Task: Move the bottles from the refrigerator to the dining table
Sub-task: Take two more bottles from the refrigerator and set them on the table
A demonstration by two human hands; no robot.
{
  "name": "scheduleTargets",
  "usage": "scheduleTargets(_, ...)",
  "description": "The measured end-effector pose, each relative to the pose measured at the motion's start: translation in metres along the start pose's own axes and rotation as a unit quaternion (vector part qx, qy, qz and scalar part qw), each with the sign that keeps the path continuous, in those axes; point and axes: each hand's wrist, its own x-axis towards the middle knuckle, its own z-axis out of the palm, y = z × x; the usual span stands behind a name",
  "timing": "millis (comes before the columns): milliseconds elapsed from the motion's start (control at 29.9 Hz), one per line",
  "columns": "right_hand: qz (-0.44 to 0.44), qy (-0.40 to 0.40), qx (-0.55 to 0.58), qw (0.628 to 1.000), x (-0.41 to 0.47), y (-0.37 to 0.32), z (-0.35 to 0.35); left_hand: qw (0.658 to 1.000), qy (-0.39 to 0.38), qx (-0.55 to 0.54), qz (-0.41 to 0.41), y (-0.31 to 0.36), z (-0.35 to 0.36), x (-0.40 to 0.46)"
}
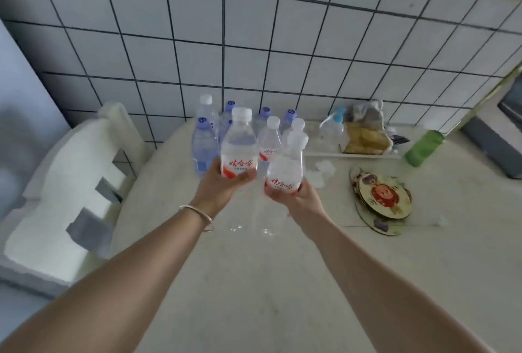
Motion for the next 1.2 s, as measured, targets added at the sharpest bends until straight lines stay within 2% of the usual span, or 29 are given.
scheduleTargets(134, 0.006, -0.034, -0.033, 0.999, 0.060, 0.024, 0.029, 0.999, 0.020, 0.032, -0.017, -0.026, -0.036, 0.046)
scheduleTargets(201, -0.002, -0.053, -0.052, 0.997, 0.084, 0.036, 0.040, 0.999, 0.005, 0.040, -0.024, -0.037, -0.048, 0.064)
scheduleTargets(469, -0.005, -0.061, -0.084, 0.995, 0.147, 0.056, 0.060, 0.998, -0.016, 0.060, -0.020, -0.077, -0.075, 0.110)
scheduleTargets(837, -0.013, -0.057, -0.134, 0.989, 0.163, 0.061, 0.072, 0.999, -0.022, 0.013, -0.031, -0.098, -0.071, 0.118)
scheduleTargets(1205, 0.025, -0.050, -0.141, 0.988, 0.144, 0.053, 0.071, 0.998, 0.010, 0.043, -0.047, -0.101, -0.077, 0.110)
